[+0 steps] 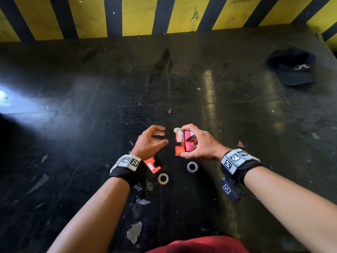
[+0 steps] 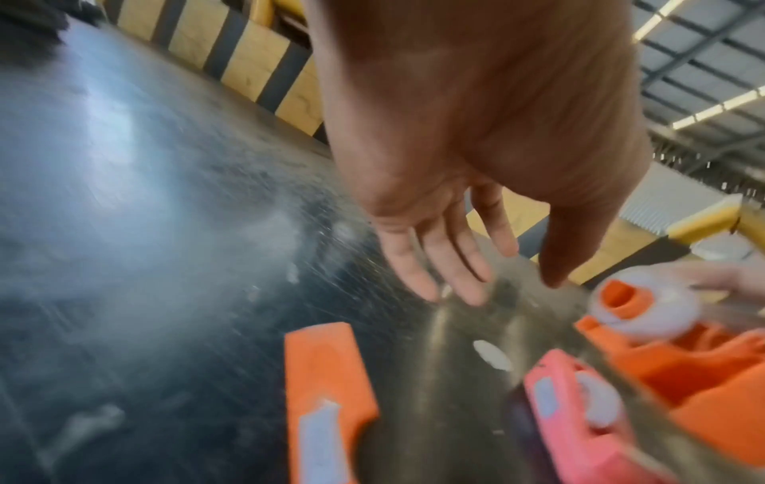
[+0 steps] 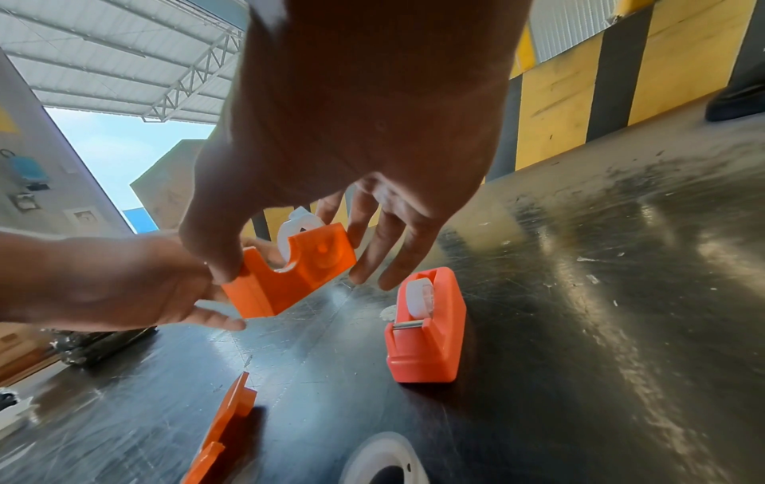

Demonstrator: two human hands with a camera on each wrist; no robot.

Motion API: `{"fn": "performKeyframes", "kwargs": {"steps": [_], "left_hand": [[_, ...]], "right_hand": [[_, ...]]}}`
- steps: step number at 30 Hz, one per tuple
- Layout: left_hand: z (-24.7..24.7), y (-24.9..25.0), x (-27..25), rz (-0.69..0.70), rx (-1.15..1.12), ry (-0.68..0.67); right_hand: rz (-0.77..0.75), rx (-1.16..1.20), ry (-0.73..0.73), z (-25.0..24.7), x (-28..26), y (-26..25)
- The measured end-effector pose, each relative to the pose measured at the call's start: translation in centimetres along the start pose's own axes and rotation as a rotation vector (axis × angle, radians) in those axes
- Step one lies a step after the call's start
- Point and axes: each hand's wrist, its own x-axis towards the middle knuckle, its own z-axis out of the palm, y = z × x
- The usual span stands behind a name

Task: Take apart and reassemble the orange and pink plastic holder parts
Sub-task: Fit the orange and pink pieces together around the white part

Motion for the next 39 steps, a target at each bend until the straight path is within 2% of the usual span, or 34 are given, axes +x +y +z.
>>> {"fn": "performKeyframes", "kwargs": {"steps": [2,5,8,11,15,18,21,24,29,39], "left_hand": [[-1.3,-2.0,-0.1,-0.074,0.293,0.000],[-2.2,-4.8,-1.0,-0.274,0.661,-0.162],[-1.3,-6.2,-2.1,-0.321,0.730,-0.194],[-0.1,-6.9,-2.9,-0.267,0.735,-0.139],[0.2,-6.5,-3.1,-0.214,0.649,-0.092],[-0.3,-5.1,-2.6,-0.120,0.425,-0.042],[-0.9,-1.8,-1.6,-0.024,0.196,-0.132],[-1.1,1.5,-0.8,0.021,0.081,-0.239],[-0.7,2.7,-0.6,0.030,0.050,-0.325],[-0.8,3.5,-0.8,-0.001,0.008,-0.371]], "right_hand": [[0.012,-0.001,-0.004,0.1,0.2,0.4],[0.028,-0.010,-0.022,0.1,0.6,0.6],[0.030,-0.017,-0.035,0.0,1.1,0.5],[0.025,-0.022,-0.044,0.0,1.3,0.3],[0.028,-0.015,-0.051,-0.1,1.3,0.2],[0.029,-0.010,-0.049,-0.3,1.2,0.0],[0.031,0.006,-0.050,-0.5,1.2,-0.1],[0.033,0.009,-0.057,-0.6,1.2,-0.3],[0.039,0.026,-0.058,-1.1,0.9,0.0],[0.018,0.025,-0.037,-1.9,0.7,0.0]]}}
